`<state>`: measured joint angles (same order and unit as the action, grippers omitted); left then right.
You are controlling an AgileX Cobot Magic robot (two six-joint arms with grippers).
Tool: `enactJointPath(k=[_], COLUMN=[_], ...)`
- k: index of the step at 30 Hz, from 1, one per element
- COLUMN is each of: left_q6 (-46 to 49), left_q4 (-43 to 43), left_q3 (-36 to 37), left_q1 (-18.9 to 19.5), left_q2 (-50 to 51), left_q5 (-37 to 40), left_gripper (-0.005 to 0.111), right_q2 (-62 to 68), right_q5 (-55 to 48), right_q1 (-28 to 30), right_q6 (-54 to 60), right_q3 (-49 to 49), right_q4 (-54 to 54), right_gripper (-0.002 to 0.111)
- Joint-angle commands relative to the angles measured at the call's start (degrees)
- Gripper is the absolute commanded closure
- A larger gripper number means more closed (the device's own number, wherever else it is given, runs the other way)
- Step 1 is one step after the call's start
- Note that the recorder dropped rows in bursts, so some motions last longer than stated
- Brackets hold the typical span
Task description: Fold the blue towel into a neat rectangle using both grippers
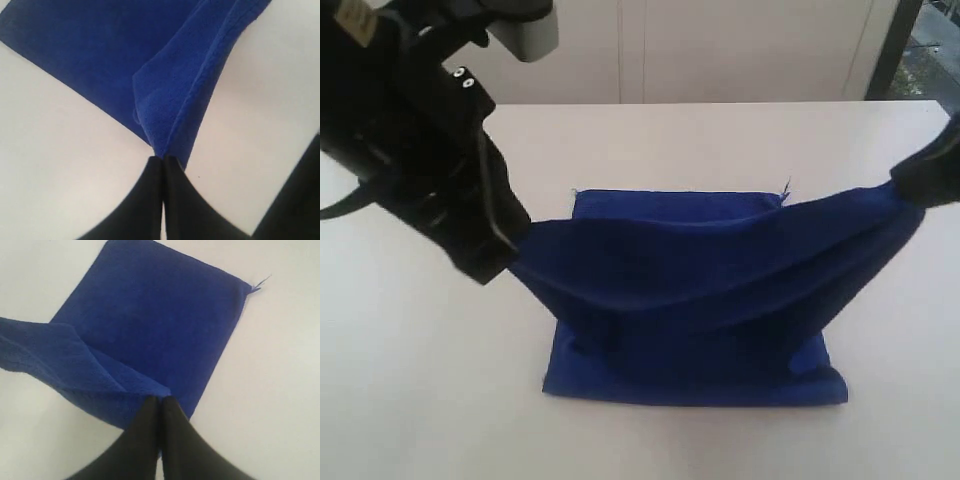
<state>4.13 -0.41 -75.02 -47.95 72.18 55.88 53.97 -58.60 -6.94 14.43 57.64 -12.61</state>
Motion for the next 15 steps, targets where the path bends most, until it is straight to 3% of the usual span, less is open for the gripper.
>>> enactJointPath(k=[1,7,15], left_q6=[-2.7,-4.6,-7.3], left_q4=[-0.9,-3.6,-4.3], left_q3=[0.4,0.4,0.4], left_q1=[-4.9,-10.1,-11.1], left_q2=[-4.4,-7.5,-9.4], left_q5=[4.7,8.2,13.2], left_gripper=[0.107,0.107,0.107], right_q2=[-7.6,-15.2,-18.5], right_q5=[-7.4,-11.4,-11.4], right_q1=[0.1,0.1,0.1], right_q6=[0.8,0.8,0.4], right_q3=[-0.4,-0.4,-0.5], right_q4=[-2.8,-6.0,-10.5], right_gripper=[0.108,0.108,0.108])
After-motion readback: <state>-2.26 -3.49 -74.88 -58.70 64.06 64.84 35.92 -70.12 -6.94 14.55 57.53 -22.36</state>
